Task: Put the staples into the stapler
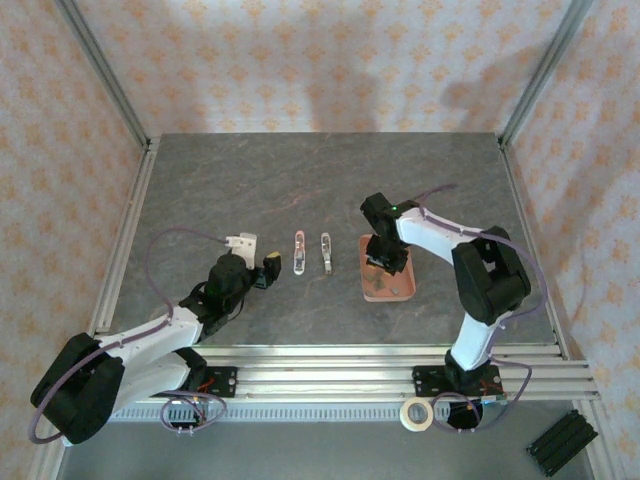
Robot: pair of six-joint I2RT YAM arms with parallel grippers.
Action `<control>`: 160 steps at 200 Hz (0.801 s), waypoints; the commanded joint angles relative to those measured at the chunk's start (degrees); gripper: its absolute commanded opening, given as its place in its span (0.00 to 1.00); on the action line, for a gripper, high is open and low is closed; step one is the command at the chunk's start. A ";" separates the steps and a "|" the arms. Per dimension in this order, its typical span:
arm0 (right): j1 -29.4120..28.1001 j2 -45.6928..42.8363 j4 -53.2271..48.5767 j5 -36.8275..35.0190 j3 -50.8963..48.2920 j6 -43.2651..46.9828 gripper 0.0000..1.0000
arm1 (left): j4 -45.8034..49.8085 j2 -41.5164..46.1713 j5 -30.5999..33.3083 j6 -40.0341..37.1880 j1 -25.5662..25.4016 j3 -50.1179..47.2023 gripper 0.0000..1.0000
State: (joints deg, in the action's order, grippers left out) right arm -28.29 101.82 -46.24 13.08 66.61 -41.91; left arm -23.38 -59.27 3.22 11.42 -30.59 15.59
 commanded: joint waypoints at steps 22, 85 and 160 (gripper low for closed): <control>0.52 1.70 -0.86 -1.37 1.68 1.19 0.29 | 0.07 0.39 0.57 -1.42 0.35 0.00 0.70; 0.45 2.53 0.12 -0.31 0.81 1.30 0.27 | -0.83 -1.10 0.09 -0.96 0.34 0.31 0.70; 0.85 4.99 1.41 -0.41 -1.37 1.13 0.22 | -0.72 -1.12 0.02 -1.01 0.34 0.41 0.70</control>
State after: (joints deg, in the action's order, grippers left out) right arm -27.90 104.90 -45.36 13.72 66.76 -40.91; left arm -23.46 -60.40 3.20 11.42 -30.59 15.59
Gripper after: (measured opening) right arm 0.226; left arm 0.702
